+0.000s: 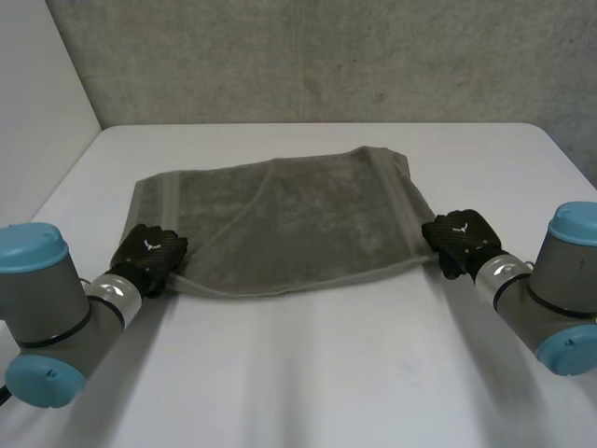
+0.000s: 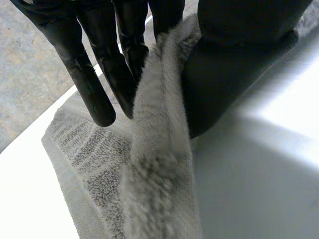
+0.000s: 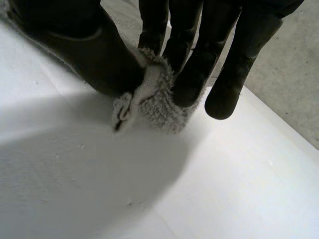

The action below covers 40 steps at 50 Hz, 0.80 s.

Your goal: Fold the towel.

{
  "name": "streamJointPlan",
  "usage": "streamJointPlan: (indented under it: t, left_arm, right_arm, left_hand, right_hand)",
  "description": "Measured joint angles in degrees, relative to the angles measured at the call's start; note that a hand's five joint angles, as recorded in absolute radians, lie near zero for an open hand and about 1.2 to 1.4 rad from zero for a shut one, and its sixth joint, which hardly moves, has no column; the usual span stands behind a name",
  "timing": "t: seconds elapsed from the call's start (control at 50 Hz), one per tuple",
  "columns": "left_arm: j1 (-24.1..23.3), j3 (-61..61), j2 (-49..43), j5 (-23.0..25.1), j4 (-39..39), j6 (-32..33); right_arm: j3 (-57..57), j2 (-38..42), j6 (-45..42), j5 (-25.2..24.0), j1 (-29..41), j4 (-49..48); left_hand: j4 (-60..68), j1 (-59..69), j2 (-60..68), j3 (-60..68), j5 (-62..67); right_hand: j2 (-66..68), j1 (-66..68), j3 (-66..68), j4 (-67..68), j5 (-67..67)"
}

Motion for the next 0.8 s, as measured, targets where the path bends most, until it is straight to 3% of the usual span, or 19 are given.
streamJointPlan:
  t: [0.18, 0.42, 0.6, 0.8]
  left_arm:
    - [-0.08, -0.74, 1.78, -0.24, -0.04, -0.39]
    - [0.05, -3.78, 17.17, -0.39, -0.64, -5.51]
    - [0.05, -5.32, 28.48, -0.2, -6.55, -9.23]
    - [-0.8, -6.61, 29.18, 0.01, -15.72, -8.09]
  right_arm:
    - [1.86, -5.44, 0.63, 0.88, -0.22, -1.06]
    - [5.56, -25.59, 0.61, 0.4, -0.78, 1.61]
    - [1.03, -37.84, -0.53, -3.67, -3.33, 19.06]
    - [-1.29, -39.95, -6.49, -9.72, -8.12, 32.15]
  left_hand:
    - [2.52, 2.04, 2.52, 2.55, 2.33]
    - [2.73, 2.56, 2.66, 2.71, 2.57]
    - [2.74, 2.65, 2.67, 2.71, 2.59]
    - [2.74, 2.65, 2.67, 2.72, 2.59]
  right_hand:
    - [0.0, 0.0, 0.56, 0.54, 0.23]
    - [0.0, 0.0, 0.56, 0.54, 0.24]
    - [0.0, 0.0, 0.56, 0.54, 0.24]
    - [0.0, 0.01, 0.56, 0.54, 0.25]
